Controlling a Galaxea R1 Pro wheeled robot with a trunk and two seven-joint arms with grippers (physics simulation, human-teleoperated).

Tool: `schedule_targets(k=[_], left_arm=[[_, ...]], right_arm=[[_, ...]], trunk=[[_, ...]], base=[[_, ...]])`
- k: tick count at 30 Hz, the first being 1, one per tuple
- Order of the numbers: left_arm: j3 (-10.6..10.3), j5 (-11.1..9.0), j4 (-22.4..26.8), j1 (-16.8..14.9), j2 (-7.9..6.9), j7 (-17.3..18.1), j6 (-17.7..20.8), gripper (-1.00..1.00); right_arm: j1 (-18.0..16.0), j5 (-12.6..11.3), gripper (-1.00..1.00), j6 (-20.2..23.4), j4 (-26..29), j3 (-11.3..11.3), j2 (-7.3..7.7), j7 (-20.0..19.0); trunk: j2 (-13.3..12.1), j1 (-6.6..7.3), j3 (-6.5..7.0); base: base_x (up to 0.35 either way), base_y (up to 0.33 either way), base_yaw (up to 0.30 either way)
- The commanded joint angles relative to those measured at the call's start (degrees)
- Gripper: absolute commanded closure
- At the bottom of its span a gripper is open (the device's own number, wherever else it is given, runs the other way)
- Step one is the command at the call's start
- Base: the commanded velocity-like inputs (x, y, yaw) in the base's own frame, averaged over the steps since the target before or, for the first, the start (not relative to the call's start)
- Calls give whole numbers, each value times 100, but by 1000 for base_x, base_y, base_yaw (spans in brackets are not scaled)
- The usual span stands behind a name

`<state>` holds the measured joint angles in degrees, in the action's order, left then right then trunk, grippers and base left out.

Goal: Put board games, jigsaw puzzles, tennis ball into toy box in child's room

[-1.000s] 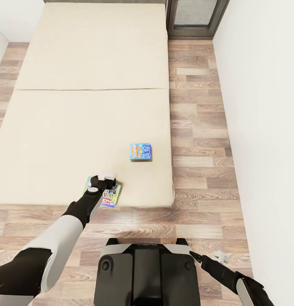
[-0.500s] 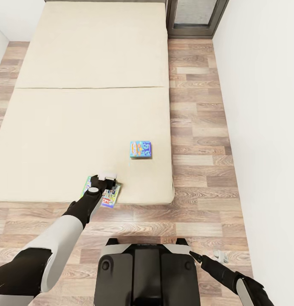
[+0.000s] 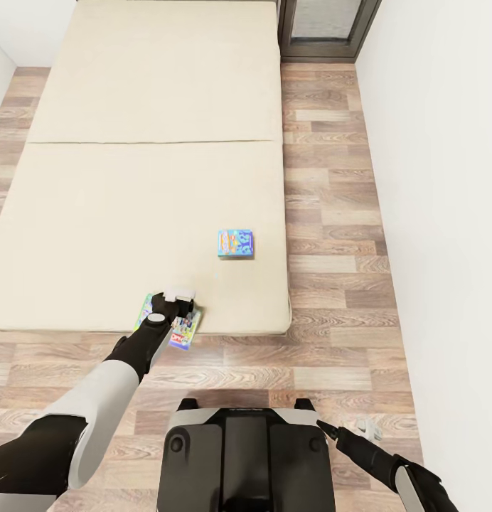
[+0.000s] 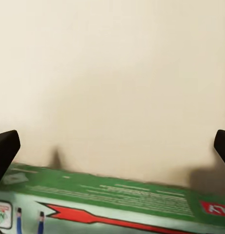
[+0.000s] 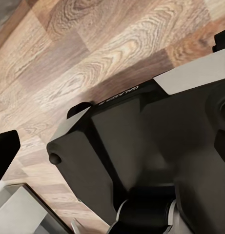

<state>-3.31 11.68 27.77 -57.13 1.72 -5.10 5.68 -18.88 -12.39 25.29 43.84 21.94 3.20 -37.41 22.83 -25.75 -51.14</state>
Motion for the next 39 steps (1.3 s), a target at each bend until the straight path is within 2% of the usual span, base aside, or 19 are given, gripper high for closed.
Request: schedule_targets(k=[1,39], left_arm=[[-29,45,9,0,-2,-35,38,-100],[16,29,47,0,-5,-69,20,-100]], right_arm=[[-2,-39,-100,46,2,12,0,-12],[-2,8,-100,22,-14,4,-4,-12]], trunk=[[8,-3,-5],[8,-3,-5]], base=[[-5,0,0],[-21,0,0]])
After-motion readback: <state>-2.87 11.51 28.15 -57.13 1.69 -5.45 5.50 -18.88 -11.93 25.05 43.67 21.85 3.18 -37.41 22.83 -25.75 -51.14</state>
